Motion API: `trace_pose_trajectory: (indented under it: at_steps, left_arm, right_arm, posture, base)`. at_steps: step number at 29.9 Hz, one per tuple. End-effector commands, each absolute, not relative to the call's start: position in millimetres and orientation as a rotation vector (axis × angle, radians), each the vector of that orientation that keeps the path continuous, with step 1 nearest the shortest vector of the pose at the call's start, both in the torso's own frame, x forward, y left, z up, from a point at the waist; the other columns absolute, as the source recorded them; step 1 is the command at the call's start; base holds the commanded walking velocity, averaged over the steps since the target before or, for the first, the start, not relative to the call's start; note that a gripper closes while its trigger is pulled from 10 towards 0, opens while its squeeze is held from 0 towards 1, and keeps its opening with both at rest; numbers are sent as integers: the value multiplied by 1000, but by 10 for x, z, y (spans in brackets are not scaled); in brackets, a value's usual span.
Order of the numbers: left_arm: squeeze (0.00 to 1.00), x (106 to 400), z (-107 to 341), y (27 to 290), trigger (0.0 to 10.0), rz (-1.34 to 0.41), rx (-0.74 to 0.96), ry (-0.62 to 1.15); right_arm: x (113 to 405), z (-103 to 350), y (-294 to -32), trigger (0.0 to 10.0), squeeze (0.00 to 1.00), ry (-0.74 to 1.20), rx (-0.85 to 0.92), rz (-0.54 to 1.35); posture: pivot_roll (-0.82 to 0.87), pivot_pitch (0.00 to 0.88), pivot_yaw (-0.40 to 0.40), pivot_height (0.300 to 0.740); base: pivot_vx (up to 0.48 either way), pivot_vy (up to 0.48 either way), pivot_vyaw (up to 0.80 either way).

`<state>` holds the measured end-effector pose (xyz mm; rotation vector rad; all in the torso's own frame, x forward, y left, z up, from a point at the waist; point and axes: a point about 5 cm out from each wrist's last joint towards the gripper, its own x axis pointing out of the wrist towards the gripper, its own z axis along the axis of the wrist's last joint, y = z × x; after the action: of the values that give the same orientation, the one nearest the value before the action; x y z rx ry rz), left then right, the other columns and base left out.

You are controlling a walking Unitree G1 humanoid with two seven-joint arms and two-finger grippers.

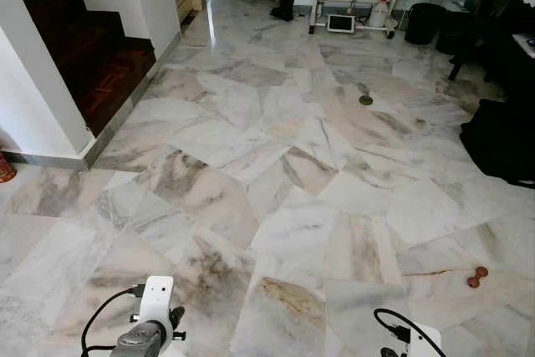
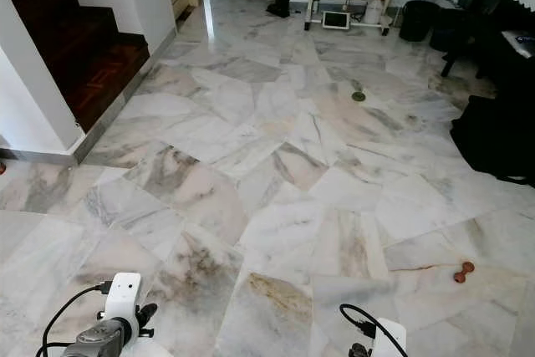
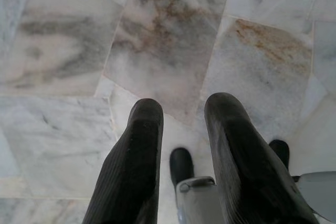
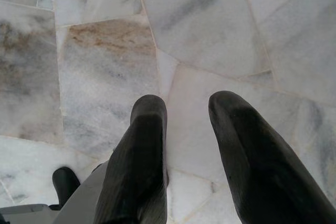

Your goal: Setting the table

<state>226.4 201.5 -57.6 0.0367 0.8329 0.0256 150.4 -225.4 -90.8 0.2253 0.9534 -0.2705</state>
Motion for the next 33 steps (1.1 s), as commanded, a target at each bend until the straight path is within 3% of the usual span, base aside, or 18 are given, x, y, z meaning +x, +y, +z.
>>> trace_pose_trajectory:
  at_steps: [1,4,33]
  left_arm:
    - [0,2198,-617,2030,10000,48,15,855]
    - [0,2205,-613,2030,10000,57,5,850]
    - [0,2176,-631,2018,10000,41,-13,852]
  right_arm:
    - [1431,-927,-2300,10000,0,975,220,-281]
    - [1408,-920,-2354,10000,0,972,213,-292]
    - [1368,-933,-2355,10000,0,982,173,-281]
  posture:
    - [90,0,-51,715]
    - [90,0,-52,715]
    - [89,0,-47,715]
  base:
    - [0,0,0]
    - [0,0,0]
    - [0,0,-744]
